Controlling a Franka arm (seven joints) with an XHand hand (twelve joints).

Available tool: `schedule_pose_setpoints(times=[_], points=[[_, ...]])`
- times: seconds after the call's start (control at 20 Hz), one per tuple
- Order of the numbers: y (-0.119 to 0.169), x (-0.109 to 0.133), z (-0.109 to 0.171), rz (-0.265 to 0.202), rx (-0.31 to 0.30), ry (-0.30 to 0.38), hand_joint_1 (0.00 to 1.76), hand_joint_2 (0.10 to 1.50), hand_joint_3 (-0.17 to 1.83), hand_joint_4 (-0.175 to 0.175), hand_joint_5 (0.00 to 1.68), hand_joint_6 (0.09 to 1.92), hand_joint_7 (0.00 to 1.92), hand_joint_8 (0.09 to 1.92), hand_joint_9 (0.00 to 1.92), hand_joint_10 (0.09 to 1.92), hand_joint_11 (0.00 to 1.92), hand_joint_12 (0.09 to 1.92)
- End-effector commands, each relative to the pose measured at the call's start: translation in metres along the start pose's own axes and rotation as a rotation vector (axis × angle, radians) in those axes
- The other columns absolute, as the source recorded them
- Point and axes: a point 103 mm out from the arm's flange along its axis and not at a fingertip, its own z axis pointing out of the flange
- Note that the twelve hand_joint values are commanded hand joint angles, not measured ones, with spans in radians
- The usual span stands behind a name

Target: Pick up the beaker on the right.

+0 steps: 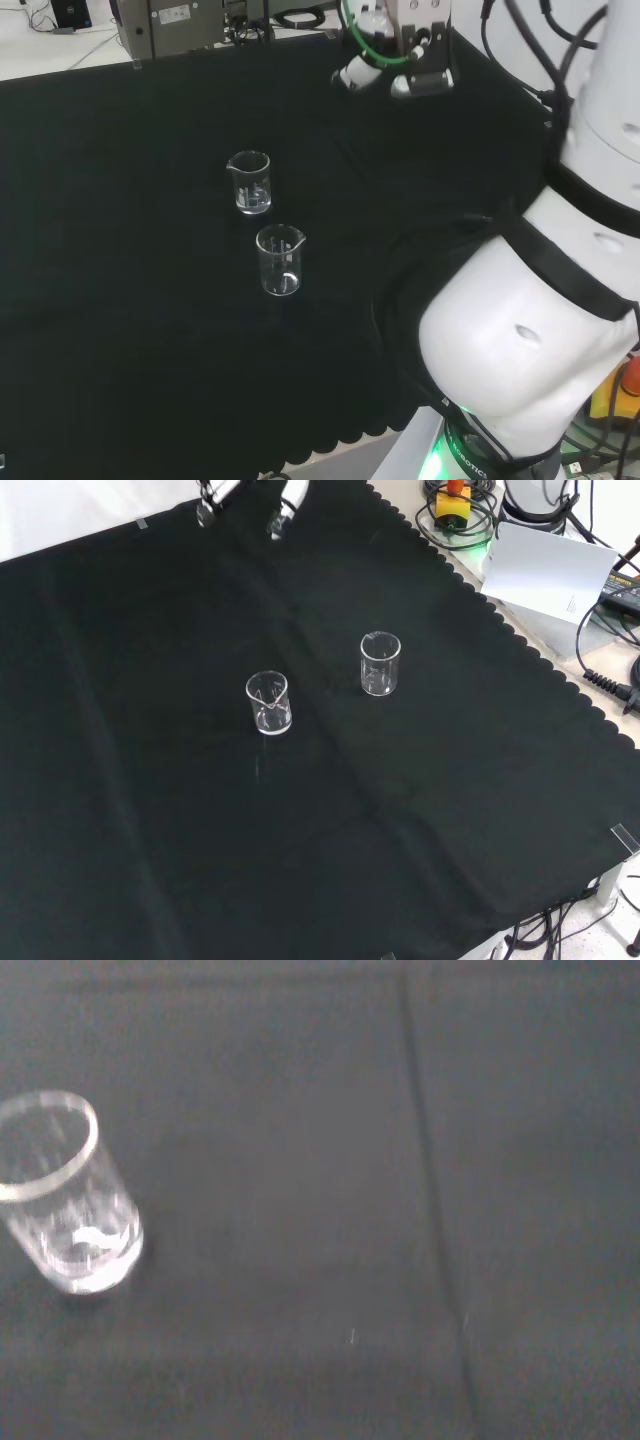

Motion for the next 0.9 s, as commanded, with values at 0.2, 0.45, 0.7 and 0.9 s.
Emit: schedule_pose_setpoints(times=[0.2,0.45,0.7,0.9], points=[[0.059,0.029,0.091,-0.184,0.038,0.288,0.73,0.99,-0.17,-0.017,0.37,0.09,0.24,0.65,0.40,0.69,0.10,1.43],[0.061,0.030,0.097,-0.181,0.057,0.269,0.74,0.99,-0.17,-0.019,0.37,0.09,0.24,0.65,0.41,0.68,0.10,1.43],[0.058,0.024,0.099,-0.175,0.066,0.250,0.74,0.99,-0.17,-0.020,0.38,0.09,0.24,0.65,0.41,0.68,0.11,1.42],[0.055,0.023,0.101,-0.179,0.066,0.250,0.74,0.99,-0.17,-0.021,0.38,0.09,0.24,0.65,0.41,0.67,0.11,1.42]])
